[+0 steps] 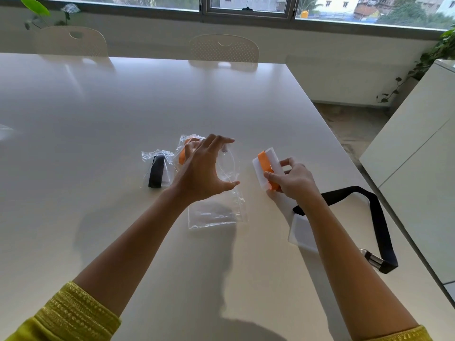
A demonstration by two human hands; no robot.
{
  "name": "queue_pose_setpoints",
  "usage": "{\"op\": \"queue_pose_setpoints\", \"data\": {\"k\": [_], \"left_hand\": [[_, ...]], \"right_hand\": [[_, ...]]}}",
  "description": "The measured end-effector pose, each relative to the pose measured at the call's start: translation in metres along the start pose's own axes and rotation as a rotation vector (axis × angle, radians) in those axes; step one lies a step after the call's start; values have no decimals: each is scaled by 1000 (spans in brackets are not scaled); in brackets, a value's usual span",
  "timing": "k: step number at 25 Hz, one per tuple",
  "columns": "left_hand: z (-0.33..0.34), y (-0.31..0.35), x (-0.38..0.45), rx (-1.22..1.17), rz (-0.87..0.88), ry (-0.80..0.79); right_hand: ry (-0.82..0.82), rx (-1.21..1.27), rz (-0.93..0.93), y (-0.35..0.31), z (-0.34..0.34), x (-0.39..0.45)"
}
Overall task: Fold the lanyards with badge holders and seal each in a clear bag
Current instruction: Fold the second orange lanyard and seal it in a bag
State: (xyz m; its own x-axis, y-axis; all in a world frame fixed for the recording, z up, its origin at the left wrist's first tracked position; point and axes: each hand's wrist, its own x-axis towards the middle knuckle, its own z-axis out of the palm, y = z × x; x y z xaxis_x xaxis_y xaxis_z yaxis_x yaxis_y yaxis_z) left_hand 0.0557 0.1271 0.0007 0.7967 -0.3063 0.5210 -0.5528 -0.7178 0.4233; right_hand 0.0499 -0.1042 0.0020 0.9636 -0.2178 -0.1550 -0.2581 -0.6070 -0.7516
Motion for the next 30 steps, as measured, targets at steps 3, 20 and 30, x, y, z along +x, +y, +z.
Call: {"op": "queue_pose_setpoints", "data": {"k": [3, 20, 30], "left_hand": [[0, -2, 1, 25, -32, -4], [3, -6, 4, 11, -63, -29], [4, -11, 24, 1, -113, -8]], "right_hand": [[36, 63, -44, 4, -5, -2], [61, 28, -174, 4, -20, -1], [-9, 202, -509, -37, -35, -32]]}}
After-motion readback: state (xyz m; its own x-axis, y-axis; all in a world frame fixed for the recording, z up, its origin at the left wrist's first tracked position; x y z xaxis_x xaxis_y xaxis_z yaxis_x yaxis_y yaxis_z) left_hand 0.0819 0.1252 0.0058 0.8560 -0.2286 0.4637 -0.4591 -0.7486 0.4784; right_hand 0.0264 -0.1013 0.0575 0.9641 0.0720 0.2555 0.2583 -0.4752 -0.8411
